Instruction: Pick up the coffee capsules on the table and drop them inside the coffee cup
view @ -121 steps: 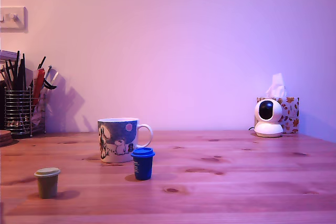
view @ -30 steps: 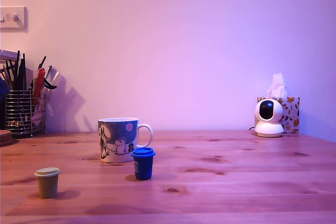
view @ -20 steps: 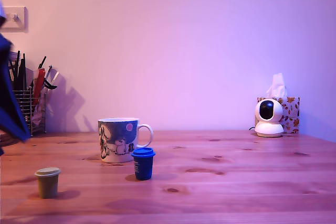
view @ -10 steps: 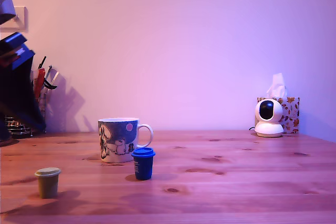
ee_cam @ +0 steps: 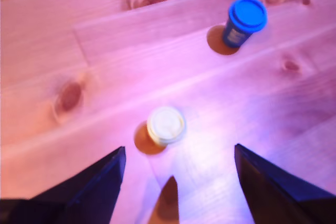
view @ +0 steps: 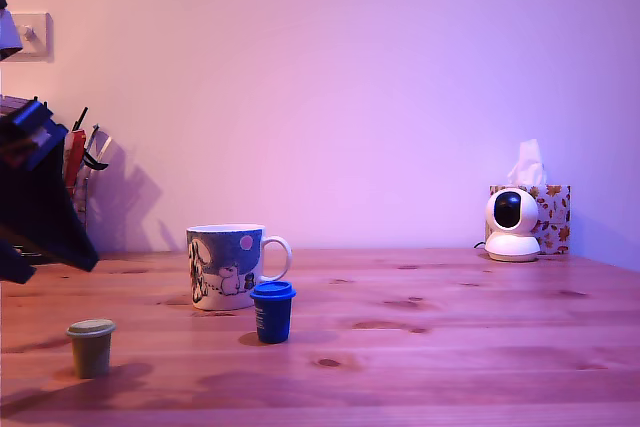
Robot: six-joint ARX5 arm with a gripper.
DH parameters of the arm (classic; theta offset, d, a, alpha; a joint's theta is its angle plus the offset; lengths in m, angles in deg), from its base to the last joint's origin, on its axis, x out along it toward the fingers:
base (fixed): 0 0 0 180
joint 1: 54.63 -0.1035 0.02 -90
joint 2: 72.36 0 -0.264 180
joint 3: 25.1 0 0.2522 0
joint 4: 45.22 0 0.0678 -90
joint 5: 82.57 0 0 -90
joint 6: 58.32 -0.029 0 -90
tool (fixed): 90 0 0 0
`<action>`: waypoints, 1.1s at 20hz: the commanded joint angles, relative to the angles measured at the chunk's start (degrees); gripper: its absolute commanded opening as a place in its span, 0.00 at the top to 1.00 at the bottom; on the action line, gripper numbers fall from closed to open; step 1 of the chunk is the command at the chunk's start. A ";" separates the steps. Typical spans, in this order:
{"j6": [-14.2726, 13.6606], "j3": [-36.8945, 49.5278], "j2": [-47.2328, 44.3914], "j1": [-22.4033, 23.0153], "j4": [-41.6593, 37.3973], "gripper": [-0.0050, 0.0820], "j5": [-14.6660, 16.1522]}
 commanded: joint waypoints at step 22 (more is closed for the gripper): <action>-7.96 3.58 -24.06 0.04 -22.95 0.31 0.92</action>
